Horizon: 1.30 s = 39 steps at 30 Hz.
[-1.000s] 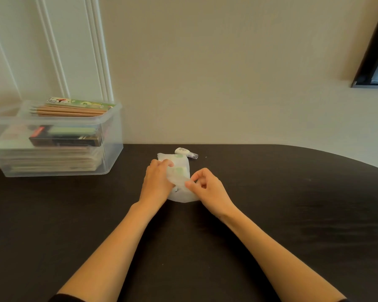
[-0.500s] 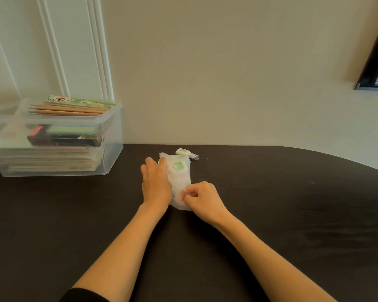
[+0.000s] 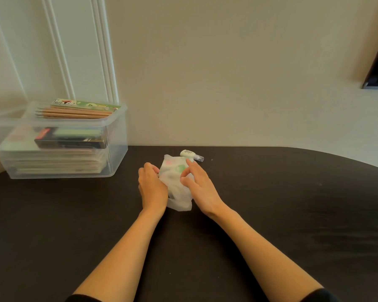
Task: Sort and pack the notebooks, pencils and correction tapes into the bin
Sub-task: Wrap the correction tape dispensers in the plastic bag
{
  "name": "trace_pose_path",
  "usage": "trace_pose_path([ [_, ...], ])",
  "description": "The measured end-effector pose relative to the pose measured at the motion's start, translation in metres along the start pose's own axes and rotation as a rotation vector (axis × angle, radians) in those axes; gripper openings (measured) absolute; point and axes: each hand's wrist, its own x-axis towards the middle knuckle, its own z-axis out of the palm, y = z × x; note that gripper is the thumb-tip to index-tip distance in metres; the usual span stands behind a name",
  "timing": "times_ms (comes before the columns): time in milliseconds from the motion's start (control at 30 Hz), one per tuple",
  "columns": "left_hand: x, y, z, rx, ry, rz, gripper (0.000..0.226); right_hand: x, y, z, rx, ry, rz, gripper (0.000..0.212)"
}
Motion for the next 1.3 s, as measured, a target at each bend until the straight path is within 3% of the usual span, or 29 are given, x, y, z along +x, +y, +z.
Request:
trace_pose_path([
  [100, 0.007, -0.006, -0.001, 0.070, -0.052, -0.054, 0.007, 0.005, 0.005, 0.005, -0.025, -0.027, 0.020, 0.016],
  [167, 0.010, -0.009, 0.000, 0.118, -0.076, -0.035, 0.016, 0.005, 0.008, 0.005, 0.040, -0.028, 0.072, 0.011],
  [400, 0.015, -0.009, 0.004, 0.182, -0.114, -0.005, 0.029, 0.008, 0.014, 0.000, 0.156, 0.119, 0.109, 0.004],
  [533, 0.017, -0.011, 0.004, 0.184, -0.094, 0.036, 0.025, 0.011, 0.016, 0.001, -0.007, 0.062, 0.001, 0.034],
  [633, 0.018, -0.011, 0.005, 0.241, -0.127, 0.119, 0.023, 0.012, 0.017, 0.003, 0.002, -0.021, 0.067, 0.042],
  [733, 0.020, -0.010, 0.008, 0.277, -0.185, 0.200, 0.024, 0.016, 0.020, 0.000, 0.124, 0.018, 0.140, 0.035],
  [833, 0.021, -0.010, 0.011, 0.296, -0.223, 0.265, 0.019, 0.028, 0.026, -0.011, 0.302, 0.212, 0.213, 0.017],
  [933, 0.026, -0.011, 0.017, 0.302, -0.214, 0.298, 0.021, 0.048, 0.044, -0.023, 0.144, 0.429, 0.299, 0.027],
  [1000, 0.030, -0.012, 0.021, 0.305, -0.210, 0.296, 0.025, 0.062, 0.057, -0.029, 0.084, 0.464, 0.387, 0.032],
  [1167, 0.045, -0.012, 0.033, 0.310, -0.200, 0.304, 0.034, 0.103, 0.085, -0.029, -0.243, 0.311, 0.316, 0.042],
  [1300, 0.054, -0.013, 0.041, 0.307, -0.201, 0.296, 0.030, 0.130, 0.097, -0.026, -0.415, 0.180, 0.257, 0.037],
])
